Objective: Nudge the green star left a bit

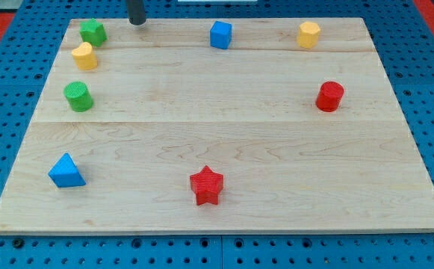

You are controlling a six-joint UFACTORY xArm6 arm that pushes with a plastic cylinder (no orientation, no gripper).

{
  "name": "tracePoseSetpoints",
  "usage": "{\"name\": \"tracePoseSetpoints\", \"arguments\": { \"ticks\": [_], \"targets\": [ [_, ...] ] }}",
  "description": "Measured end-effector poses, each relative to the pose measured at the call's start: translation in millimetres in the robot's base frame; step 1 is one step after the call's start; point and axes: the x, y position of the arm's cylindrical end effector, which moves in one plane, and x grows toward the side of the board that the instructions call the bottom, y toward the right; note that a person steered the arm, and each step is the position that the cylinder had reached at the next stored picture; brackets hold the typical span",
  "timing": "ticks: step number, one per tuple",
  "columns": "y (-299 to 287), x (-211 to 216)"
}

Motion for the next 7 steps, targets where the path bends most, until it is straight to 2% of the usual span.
{"name": "tracePoseSetpoints", "arguments": {
  "ticks": [2, 7],
  "targets": [
    [-7.5, 0.0],
    [-118.5, 0.4]
  ]
}}
